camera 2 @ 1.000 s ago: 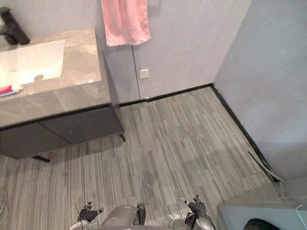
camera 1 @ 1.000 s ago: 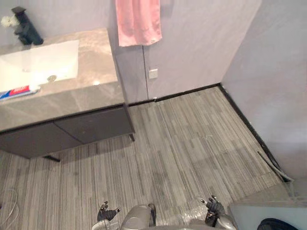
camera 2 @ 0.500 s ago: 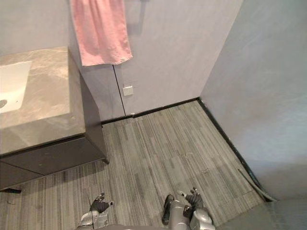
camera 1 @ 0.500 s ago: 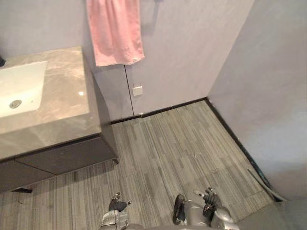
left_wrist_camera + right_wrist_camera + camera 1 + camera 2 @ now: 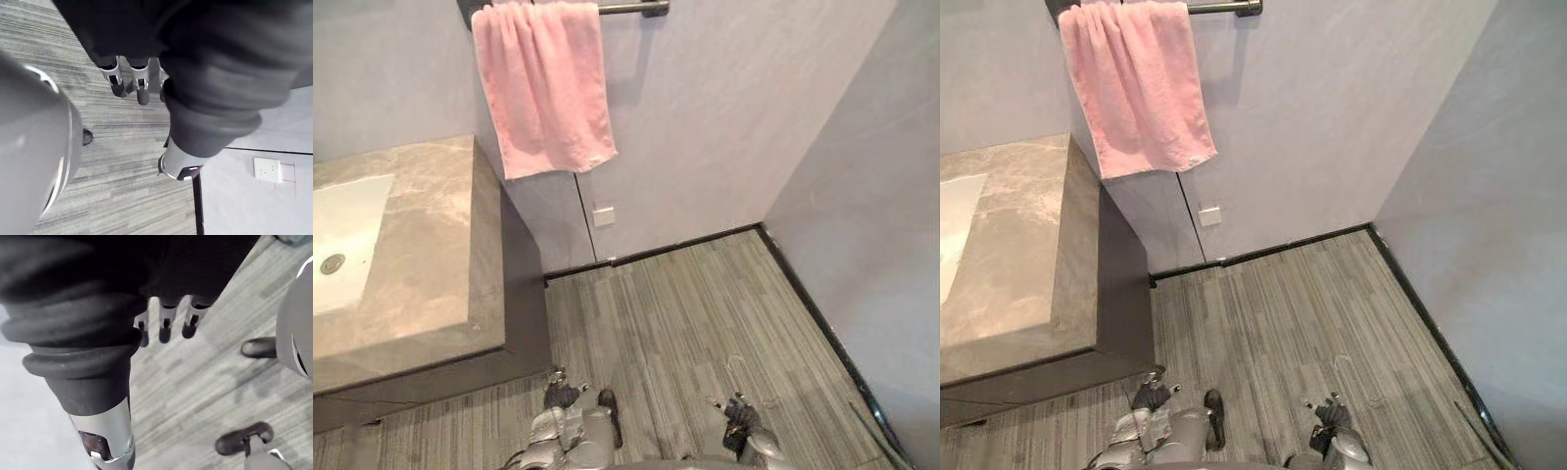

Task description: Organize washtable

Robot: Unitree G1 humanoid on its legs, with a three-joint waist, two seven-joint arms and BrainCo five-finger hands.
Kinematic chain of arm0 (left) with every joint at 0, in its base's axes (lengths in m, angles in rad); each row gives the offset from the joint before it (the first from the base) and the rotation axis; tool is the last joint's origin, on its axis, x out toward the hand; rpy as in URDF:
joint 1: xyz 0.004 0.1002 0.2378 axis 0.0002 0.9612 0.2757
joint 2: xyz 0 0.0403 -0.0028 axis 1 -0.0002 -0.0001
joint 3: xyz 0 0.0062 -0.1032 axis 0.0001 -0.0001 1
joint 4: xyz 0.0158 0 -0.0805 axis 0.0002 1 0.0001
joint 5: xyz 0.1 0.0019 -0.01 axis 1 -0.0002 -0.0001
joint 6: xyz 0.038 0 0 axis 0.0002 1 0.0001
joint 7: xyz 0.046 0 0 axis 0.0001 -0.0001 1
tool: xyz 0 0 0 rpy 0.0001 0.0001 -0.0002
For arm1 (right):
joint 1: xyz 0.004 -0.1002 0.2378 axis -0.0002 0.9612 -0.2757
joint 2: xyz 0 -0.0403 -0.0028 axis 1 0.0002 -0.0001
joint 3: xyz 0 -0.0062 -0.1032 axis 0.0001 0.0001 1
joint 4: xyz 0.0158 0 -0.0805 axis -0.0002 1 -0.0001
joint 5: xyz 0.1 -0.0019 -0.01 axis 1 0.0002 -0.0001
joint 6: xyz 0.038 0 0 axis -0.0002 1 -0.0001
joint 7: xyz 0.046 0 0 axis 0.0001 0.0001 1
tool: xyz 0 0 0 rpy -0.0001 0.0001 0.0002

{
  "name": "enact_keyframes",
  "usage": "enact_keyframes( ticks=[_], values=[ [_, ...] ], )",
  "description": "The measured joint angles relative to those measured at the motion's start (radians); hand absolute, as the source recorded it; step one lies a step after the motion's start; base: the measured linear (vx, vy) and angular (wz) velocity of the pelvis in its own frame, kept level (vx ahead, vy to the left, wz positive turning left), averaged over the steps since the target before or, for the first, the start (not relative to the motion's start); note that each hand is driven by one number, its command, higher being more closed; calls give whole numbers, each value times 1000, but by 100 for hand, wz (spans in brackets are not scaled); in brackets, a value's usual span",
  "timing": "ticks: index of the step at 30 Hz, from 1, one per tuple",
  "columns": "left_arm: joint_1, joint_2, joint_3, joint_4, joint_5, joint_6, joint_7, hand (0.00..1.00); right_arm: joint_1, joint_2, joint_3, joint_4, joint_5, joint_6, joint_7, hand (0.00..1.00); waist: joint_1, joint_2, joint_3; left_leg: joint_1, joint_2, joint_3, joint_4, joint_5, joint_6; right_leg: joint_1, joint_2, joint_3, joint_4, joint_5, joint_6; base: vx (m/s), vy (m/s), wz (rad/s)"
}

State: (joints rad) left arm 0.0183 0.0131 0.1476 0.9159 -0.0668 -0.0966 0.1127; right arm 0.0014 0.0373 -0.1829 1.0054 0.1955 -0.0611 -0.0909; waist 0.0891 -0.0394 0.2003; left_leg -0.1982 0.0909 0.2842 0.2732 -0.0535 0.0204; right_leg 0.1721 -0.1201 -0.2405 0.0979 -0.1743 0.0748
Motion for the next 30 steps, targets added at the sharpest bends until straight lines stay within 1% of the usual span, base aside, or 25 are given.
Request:
enact_keyframes(
  ticks=[2,3,5,6,7,8,10,11,13,14,15,16,17,18,19,20,21,22,23,24,25,26,27,29,30],
  values=[
    [1,10,1,10,0,1,1,0,5,-1,-2,1,-7,1,0,0,10,-5,-1,8,-12,19,31,-43,22,0,-24,26,30,4,8,370,169,-12],
    [4,15,1,30,0,2,2,0,7,-4,-4,2,-10,1,0,0,8,-2,-1,34,-24,19,33,-74,27,-13,-35,41,105,4,8,407,211,-6],
    [5,17,-1,51,1,8,3,0,16,-9,-5,0,-14,0,3,0,2,4,-3,93,-45,5,3,-113,34,-107,-72,59,375,14,26,316,186,10],
    [4,23,-5,56,2,13,3,0,19,-13,-5,-12,-20,-3,4,0,-5,-4,-2,139,-68,-11,-18,-135,36,-205,-116,66,610,36,57,313,164,44],
    [5,30,-22,65,3,14,3,0,19,-16,-6,-13,-20,-5,5,0,-19,2,2,175,-83,-33,-28,-144,40,-244,-127,73,714,7,49,411,159,70],
    [5,33,-31,71,8,14,3,0,23,-21,-6,-18,-21,-6,5,0,-22,-1,2,234,-90,-48,-43,-156,45,-278,-130,71,769,-28,42,447,110,74],
    [2,27,-32,72,11,14,2,0,25,-24,-5,-21,-21,-9,7,0,-24,1,3,320,-90,-86,-90,-163,43,-335,-115,11,723,-72,19,375,49,63],
    [1,25,-32,73,11,14,2,0,24,-24,-6,-24,-21,-10,7,0,-25,4,4,337,-86,-98,-104,-163,43,-357,-101,0,686,-76,12,290,-5,54],
    [0,19,-30,74,12,14,3,0,23,-26,-7,-47,-20,-11,7,0,-33,12,8,369,-64,-137,-133,-172,28,-430,-32,9,504,-67,2,369,-85,59],
    [3,20,-28,74,20,14,3,0,19,-26,-7,-48,-19,-11,7,0,-45,12,9,382,-54,-152,-137,-183,11,-451,12,41,380,-22,-22,379,-135,62],
    [3,20,-26,75,24,14,3,0,18,-26,-7,-48,-18,-10,7,0,-47,9,9,389,-54,-159,-137,-190,0,-456,27,60,322,8,-29,477,-216,63],
    [3,19,-26,74,36,14,2,0,19,-26,-7,-48,-18,-10,7,0,-48,4,9,416,-59,-175,-136,-210,-23,-454,41,87,230,80,-45,492,-258,66],
    [3,16,-21,75,41,13,2,0,25,-26,-7,-48,-18,-9,7,0,-50,-5,6,440,-66,-206,-131,-241,-37,-444,43,130,214,212,-58,495,-269,63],
    [2,-1,-17,79,41,14,3,0,23,-33,-8,-50,-18,-9,8,0,-49,10,6,456,-51,-221,-131,-253,-44,-443,55,124,253,185,-68,398,-241,54],
    [4,-30,-16,76,43,10,1,0,24,-46,-9,-48,-18,-9,8,0,-45,43,-7,451,-27,-241,-116,-253,-45,-450,64,105,296,132,-76,303,-187,35],
    [4,-41,-15,76,45,11,1,0,24,-50,-14,-49,-18,-10,8,0,-48,53,-12,448,-20,-253,-98,-253,-46,-450,64,90,305,106,-74,377,-227,49],
    [2,-59,-10,76,57,11,0,0,23,-55,-15,-50,-17,-10,8,0,-52,69,-19,416,-5,-266,-31,-253,-47,-437,69,60,309,77,-85,359,-239,63],
    [-5,-64,5,75,74,11,-2,0,24,-55,-16,-49,-16,-10,8,0,-61,73,-20,341,14,-280,139,-250,-53,-403,73,31,299,53,-92,348,-244,70],
    [-9,-70,14,73,79,11,-3,0,24,-55,-17,-50,-15,-9,8,0,-68,75,-18,291,29,-284,257,-236,-75,-376,77,14,287,46,-100,381,-283,67],
    [-12,-79,22,60,79,11,-3,0,24,-56,-16,-51,-6,-8,7,0,-66,80,-7,181,86,-281,540,-200,-137,-291,110,-8,248,32,-122,311,-203,33],
    [-11,-79,22,52,79,11,-4,0,25,-53,-14,-49,-5,-7,7,0,-62,81,-6,153,107,-268,620,-201,-137,-261,123,-11,237,27,-130,370,-192,4],
    [-10,-79,20,38,79,11,-3,0,27,-43,-11,-47,0,-7,7,0,-44,81,-5,107,139,-228,703,-204,-134,-208,138,-9,209,20,-138,274,-107,-18],
    [-10,-79,20,30,79,11,-3,0,28,-35,-13,-47,3,-7,7,0,-44,75,-4,79,151,-198,701,-206,-130,-178,138,-10,185,20,-137,264,-100,-13],
    [-10,-80,19,17,78,11,-3,0,31,-25,-16,-47,10,-4,7,0,-41,62,-4,49,163,-136,571,-210,-123,-132,126,-9,138,25,-129,222,-44,-1],
    [-12,-80,19,17,78,12,-2,0,33,-23,-16,-49,12,-2,7,0,-40,61,-6,47,161,-115,391,-206,-118,-112,113,-10,120,24,-121,264,20,1]
  ],
)
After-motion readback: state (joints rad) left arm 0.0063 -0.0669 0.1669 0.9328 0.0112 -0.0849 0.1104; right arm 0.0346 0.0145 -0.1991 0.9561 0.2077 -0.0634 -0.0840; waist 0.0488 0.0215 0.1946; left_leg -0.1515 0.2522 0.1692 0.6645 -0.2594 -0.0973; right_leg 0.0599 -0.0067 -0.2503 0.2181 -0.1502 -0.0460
